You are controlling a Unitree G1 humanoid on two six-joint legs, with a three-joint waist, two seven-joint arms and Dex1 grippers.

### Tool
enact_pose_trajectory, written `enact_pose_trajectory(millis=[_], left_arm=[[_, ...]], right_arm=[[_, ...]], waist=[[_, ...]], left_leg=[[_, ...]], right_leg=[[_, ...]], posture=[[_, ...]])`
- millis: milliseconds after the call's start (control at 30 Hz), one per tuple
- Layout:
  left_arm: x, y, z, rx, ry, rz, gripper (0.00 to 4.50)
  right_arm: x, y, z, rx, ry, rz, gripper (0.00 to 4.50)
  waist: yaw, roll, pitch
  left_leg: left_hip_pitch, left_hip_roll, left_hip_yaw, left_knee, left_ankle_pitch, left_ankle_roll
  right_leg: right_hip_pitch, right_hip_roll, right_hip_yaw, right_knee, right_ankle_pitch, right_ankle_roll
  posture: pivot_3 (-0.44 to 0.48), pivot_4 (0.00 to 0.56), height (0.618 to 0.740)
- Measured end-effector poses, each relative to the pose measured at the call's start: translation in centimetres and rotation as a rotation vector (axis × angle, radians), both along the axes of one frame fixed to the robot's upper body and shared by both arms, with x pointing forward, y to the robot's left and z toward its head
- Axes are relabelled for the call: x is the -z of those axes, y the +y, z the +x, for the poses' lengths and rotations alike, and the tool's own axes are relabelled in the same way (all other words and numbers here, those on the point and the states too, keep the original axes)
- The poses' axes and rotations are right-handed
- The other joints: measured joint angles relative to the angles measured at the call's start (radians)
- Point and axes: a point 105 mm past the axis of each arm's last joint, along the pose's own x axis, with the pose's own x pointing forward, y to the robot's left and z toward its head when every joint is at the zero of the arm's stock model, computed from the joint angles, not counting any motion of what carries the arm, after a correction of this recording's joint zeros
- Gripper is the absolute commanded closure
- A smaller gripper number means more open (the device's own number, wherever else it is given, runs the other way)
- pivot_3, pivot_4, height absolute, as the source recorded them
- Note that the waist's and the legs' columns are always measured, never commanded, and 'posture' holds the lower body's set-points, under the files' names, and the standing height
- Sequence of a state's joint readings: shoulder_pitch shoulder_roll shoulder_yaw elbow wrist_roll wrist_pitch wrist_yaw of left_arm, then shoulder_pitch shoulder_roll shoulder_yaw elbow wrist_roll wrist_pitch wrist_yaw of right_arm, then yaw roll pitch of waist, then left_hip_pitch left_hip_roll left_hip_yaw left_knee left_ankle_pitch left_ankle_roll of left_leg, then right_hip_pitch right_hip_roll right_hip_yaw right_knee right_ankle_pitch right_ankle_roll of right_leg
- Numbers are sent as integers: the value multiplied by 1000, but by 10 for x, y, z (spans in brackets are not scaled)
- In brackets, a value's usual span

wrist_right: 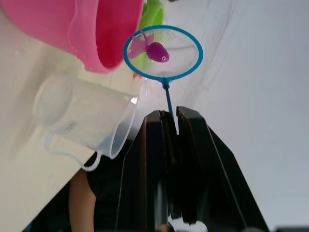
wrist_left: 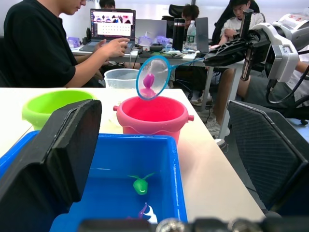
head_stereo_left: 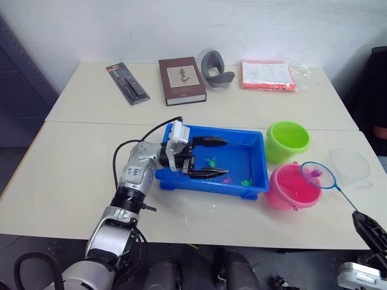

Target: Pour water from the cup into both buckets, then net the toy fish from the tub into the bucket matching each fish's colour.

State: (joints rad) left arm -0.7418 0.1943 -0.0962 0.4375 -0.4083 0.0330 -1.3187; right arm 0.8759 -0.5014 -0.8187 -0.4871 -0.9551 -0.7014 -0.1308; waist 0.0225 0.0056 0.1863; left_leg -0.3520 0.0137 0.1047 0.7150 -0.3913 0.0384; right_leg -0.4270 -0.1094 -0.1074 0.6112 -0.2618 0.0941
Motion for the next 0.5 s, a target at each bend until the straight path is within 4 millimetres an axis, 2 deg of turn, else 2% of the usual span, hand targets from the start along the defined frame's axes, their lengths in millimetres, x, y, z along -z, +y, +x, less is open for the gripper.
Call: enact_pose_trajectory(millis=[100,233,300,367,400,467,500], left_arm=[[0,0,0,0,-1,-1,34],[-1,-2,0,-2,0,-8,34],[-1,-4,-1,4,0,-12,34],[-1,-5,-1,6,-1,-15,34],[-1,-5,-1,4,-3,-17,34],[-2,-5,0,-6,-6,-22,34],[-2,-5,0,-7,-6,-22,34]], right_arm=[[13,6,0,-25,36,28,4500],[6,0,4,0,-4,14,4500],[16,13,5,-76,57,33,4500],[20,17,5,-91,70,48,4500],[18,15,5,-75,59,44,4500],[5,-5,4,15,1,3,4500],[6,-6,5,8,10,-1,4500]], waist=[[0,1,0],[-1,1,0],[-1,1,0],[1,1,0],[1,1,-1],[1,1,-1],[0,0,-1]], left_leg=[[0,0,0,0,0,0],[0,0,0,0,0,0],[0,0,0,0,0,0],[0,0,0,0,0,0],[0,0,0,0,0,0],[0,-1,0,0,0,0],[0,0,0,0,0,0]], right_leg=[[0,0,0,0,0,0],[0,0,0,0,0,0],[0,0,0,0,0,0],[0,0,0,0,0,0],[0,0,0,0,0,0],[0,0,0,0,0,0],[0,0,0,0,0,0]], posture=[[0,150,740],[0,150,740],[0,150,740],[0,150,740],[0,150,740],[0,150,740],[0,150,740]])
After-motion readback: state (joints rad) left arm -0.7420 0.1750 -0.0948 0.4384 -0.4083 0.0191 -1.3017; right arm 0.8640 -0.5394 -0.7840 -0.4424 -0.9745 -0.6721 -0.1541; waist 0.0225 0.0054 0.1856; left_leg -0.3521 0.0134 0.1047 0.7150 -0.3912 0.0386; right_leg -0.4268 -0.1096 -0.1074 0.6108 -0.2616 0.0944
